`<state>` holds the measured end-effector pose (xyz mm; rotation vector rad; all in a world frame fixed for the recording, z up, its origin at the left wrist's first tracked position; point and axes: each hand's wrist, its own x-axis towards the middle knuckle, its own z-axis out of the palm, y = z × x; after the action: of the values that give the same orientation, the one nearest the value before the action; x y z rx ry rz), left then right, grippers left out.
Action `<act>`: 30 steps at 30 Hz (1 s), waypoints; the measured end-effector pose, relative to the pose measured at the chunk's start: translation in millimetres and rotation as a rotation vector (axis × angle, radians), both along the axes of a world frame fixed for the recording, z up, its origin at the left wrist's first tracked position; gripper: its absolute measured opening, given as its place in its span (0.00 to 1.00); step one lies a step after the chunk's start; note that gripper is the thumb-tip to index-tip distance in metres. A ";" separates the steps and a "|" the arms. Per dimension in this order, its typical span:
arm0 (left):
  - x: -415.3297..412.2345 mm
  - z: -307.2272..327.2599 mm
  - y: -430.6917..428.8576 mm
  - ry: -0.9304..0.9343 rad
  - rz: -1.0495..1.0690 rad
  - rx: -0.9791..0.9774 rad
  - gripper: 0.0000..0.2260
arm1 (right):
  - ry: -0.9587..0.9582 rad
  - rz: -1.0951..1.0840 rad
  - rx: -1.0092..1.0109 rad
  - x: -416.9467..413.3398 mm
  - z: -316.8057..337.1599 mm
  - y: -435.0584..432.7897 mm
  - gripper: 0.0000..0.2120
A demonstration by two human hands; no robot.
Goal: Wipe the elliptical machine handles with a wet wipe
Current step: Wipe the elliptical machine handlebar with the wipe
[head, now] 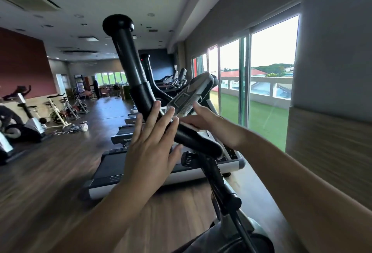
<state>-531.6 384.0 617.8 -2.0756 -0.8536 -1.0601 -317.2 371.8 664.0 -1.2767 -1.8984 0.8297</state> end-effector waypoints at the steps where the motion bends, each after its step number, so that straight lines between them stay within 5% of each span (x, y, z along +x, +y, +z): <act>1: 1.3 1.6 -1.6 0.006 0.013 -0.004 0.25 | -0.007 0.018 0.001 -2.4 3.4 5.1 0.37; 7: 14.6 6.6 -8.8 0.056 0.057 -0.058 0.26 | -0.095 -0.042 -0.146 39.9 -22.1 28.0 0.45; 10: 20.9 6.3 -9.3 0.058 0.056 -0.073 0.24 | -0.058 0.152 -0.022 65.2 -56.7 49.1 0.43; 15: 24.0 3.8 -9.0 0.072 0.057 -0.095 0.23 | 0.282 -0.168 0.019 52.3 -74.6 -13.0 0.21; 22: 29.7 0.0 -10.9 0.062 0.051 -0.104 0.21 | 0.212 -0.310 0.284 32.0 -125.7 -18.0 0.36; 27: 31.7 -3.0 -9.2 0.048 0.033 -0.078 0.21 | 0.093 -0.370 0.537 5.8 -156.5 -22.1 0.32; 30: 32.9 -2.7 -10.2 0.049 0.037 -0.069 0.21 | 0.255 -0.509 0.415 2.2 -162.4 -14.8 0.31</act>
<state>-498.8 373.8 615.0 -2.1258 -0.9120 -0.9689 -314.9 357.0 501.5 -1.2397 -1.3605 0.2937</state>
